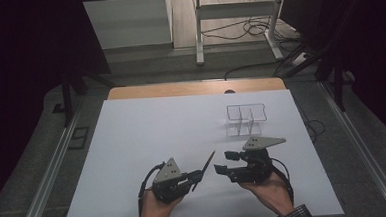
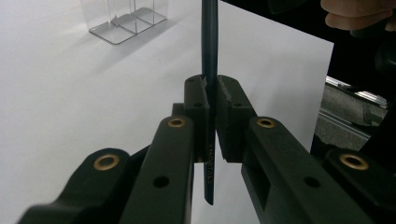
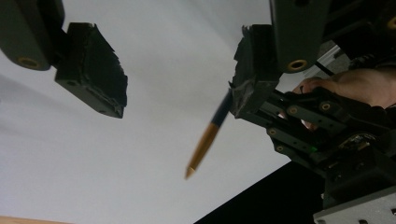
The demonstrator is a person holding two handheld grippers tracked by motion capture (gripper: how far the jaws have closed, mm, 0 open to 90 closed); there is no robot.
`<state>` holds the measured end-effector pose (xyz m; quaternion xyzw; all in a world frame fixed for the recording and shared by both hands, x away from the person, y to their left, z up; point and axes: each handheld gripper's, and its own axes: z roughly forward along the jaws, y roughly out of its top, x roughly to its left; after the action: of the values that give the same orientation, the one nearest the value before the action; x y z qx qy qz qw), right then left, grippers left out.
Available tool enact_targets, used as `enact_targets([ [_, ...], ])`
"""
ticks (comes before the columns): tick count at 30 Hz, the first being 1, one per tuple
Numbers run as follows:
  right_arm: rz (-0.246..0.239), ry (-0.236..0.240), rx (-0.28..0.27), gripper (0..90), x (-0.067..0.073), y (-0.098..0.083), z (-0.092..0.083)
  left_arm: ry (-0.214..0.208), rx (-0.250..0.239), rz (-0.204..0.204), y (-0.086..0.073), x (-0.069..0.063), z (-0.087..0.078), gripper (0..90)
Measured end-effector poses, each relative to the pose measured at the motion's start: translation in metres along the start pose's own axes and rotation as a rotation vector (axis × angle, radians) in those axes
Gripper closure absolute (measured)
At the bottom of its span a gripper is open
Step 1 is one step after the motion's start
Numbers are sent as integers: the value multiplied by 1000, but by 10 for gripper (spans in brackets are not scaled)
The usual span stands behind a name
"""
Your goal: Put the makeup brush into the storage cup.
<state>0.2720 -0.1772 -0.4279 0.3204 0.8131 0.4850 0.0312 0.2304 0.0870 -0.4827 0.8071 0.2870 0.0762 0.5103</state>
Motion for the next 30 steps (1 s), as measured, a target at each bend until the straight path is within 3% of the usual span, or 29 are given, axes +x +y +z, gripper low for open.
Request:
enact_targets([
  [11,-13,50,24,508,4,7,17,-1,-3,6,0,-1,1,842],
  [22,26,107,26,694,0,11,24,-4,5,19,-1,-3,4,842],
  [23,33,121,25,774,-1,11,25,-9,8,19,-1,-3,5,842],
  [25,40,134,25,801,-1,11,24,-11,12,25,-1,-3,6,838],
  [26,76,187,14,831,-3,11,25,-4,12,29,-1,-4,7,832],
  [28,51,169,21,834,0,12,26,-9,11,24,-2,-3,7,812],
  [30,24,149,31,835,3,13,25,-10,13,14,-2,-2,8,732],
])
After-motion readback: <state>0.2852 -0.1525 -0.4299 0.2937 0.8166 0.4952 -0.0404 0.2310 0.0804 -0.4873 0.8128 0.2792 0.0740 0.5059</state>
